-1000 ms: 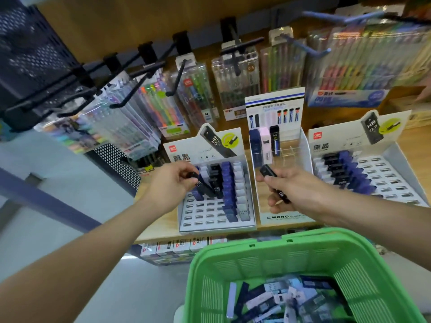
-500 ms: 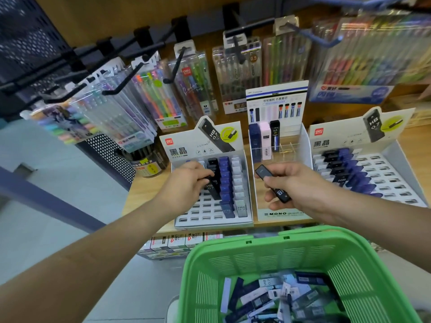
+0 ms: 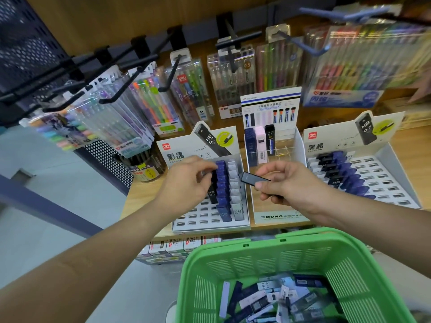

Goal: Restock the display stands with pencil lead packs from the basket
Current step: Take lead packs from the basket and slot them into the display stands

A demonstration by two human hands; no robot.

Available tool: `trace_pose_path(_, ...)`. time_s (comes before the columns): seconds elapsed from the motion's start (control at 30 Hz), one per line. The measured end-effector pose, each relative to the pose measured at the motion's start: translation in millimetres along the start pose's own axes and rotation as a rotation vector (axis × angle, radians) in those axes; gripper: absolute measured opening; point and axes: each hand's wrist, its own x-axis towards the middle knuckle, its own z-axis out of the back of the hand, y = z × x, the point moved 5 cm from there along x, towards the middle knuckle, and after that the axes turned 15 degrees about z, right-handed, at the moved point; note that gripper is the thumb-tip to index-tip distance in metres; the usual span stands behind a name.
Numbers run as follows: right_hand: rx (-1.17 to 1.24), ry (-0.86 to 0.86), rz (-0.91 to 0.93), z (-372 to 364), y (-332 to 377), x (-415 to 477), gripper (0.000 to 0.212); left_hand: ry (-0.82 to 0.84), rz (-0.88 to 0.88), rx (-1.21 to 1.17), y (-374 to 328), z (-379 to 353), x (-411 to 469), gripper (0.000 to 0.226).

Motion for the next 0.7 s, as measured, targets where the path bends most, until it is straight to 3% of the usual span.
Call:
trace_pose_path(0.07,0.015,-0.009,0.008,1,1,1,0.021,0.047,-0.091,-0.115,-22,3,-5,0.029)
trace_pose_path(0.17,0.053,-0.008,0.012,0,3,1,0.021,0.111,-0.289,-0.014,-55,-7,-14,0.036)
trace_pose_path(0.23,0.095,0.010,0.012,-3,5,-1,0.022,0.085,-0.320,0.037,-64,-9,-16,0.028)
trace_pose_path(0.33,0.169,0.005,0.035,-3,12,-2,0.035,0.136,-0.017,-0.169,-55,-12,-10,0.013)
trace_pose_path(0.43,0.146,-0.019,0.078,1,17,1,0.017,0.421,0.359,-0.615,-48,-26,-12,0.016)
trace_pose_path(0.47,0.131,-0.036,0.080,3,16,1,0.009,0.516,0.398,-0.667,-50,-30,-14,0.016)
trace_pose_path(0.53,0.122,-0.052,0.067,5,14,0,0.009,0.609,0.374,-0.553,-55,-34,-19,0.019)
trace_pose_path(0.6,0.117,-0.022,0.043,2,12,-2,0.014,0.519,0.327,-0.400,-55,-31,-18,0.023)
trace_pose_path(0.7,-0.004,0.028,0.043,1,10,-6,0.023,0.360,0.361,-0.499,-54,-21,-10,0.014)
